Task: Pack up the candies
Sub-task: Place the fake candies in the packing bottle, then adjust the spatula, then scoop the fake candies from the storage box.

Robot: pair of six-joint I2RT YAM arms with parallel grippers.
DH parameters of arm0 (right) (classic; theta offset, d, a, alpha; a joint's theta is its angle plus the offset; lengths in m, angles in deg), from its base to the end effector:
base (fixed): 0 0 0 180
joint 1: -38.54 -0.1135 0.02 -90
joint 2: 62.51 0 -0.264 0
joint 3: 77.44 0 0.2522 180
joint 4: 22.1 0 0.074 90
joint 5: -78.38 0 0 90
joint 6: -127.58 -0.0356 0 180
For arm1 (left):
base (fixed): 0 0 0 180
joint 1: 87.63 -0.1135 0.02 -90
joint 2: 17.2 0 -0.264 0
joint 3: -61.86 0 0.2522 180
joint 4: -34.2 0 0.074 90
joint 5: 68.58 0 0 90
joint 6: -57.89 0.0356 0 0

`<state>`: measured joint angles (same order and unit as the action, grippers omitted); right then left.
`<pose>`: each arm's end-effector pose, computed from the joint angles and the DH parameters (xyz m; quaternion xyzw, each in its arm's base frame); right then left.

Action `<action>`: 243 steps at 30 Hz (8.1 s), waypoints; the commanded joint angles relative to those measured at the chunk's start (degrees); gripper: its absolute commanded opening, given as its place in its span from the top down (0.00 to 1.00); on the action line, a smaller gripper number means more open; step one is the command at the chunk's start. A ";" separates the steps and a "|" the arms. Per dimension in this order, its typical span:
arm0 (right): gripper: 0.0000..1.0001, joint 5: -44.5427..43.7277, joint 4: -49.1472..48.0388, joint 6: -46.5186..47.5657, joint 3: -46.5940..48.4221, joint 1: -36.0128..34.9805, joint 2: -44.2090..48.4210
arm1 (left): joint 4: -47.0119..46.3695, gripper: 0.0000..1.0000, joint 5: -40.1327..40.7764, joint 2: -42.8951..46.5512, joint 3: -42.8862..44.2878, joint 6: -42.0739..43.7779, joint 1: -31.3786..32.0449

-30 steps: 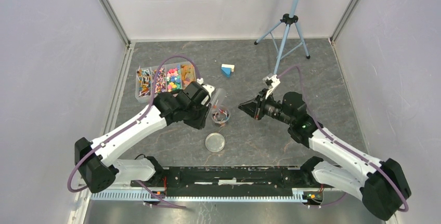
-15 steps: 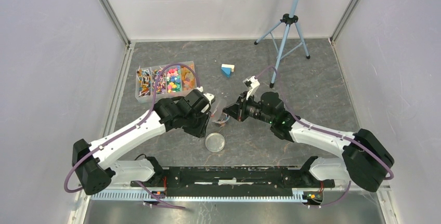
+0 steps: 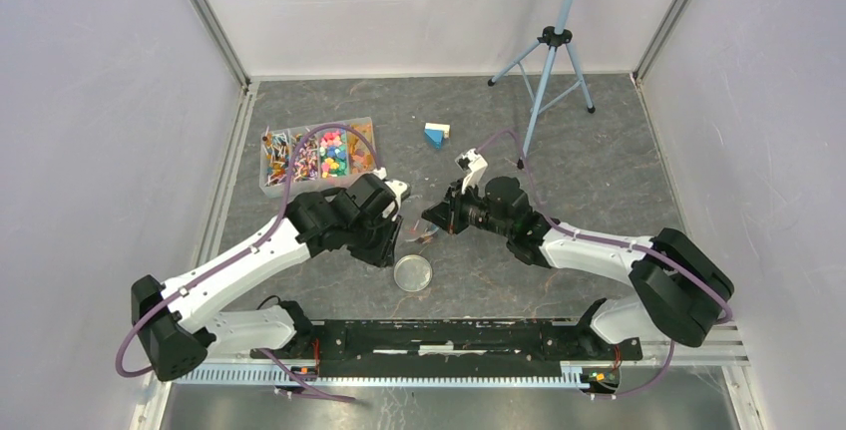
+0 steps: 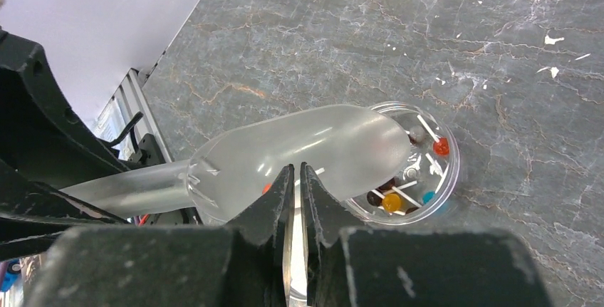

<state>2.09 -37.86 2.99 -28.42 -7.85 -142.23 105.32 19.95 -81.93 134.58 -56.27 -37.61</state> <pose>0.1971 0.2192 0.2165 -0.1533 0.7757 0.4647 0.3985 0.1320 -0.1589 0.2895 0.2205 0.9472 -0.1501 0.1778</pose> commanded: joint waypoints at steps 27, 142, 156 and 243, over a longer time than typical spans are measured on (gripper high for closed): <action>0.88 -1.54 -3.20 1.34 2.43 -1.43 -5.49 | 0.66 0.98 11.75 -4.33 11.06 0.82 0.29; 0.02 -27.66 -1.01 48.92 -11.08 -22.21 37.49 | 14.10 0.98 17.81 -6.04 31.39 16.15 -28.12; 0.02 -30.65 3.66 50.14 -13.65 -22.25 48.65 | 14.15 0.98 15.57 -22.84 42.83 17.92 -37.19; 0.02 -30.46 0.27 46.06 -13.38 -22.25 42.10 | -22.27 0.98 16.15 -12.28 -2.01 13.27 -39.38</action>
<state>-28.25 -34.47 50.25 -42.01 -29.99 -99.90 83.33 33.30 -96.29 133.29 -40.54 -76.62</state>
